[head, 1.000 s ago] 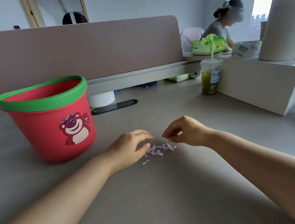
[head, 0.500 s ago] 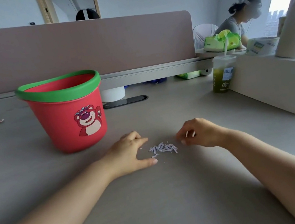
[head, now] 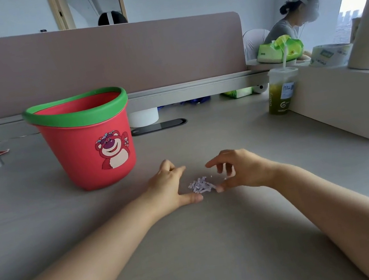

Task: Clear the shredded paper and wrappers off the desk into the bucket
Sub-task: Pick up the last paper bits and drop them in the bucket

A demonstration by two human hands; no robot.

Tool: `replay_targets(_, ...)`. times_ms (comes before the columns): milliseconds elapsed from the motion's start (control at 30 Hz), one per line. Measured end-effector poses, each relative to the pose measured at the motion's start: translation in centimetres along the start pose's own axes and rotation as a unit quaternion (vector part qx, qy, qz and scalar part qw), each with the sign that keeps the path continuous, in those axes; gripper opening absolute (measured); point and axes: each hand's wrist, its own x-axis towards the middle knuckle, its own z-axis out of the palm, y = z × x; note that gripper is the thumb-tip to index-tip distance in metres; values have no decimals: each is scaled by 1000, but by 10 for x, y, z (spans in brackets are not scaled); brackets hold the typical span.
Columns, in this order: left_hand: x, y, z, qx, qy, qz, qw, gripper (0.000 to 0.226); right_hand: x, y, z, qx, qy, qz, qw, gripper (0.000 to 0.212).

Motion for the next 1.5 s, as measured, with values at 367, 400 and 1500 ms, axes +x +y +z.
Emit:
replay_targets(367, 9, -8, 8, -57, 73, 54, 994, 27, 11, -9, 19, -172, -11, -44, 984, 42)
replay_targets(400, 9, -9, 8, -59, 80, 56, 993, 23, 13, -11, 20, -189, -11, -49, 981, 40)
replay_targets(1500, 23, 8, 10, 56, 53, 56, 995, 17, 11, -13, 12, 13, 185, -18, 983, 18)
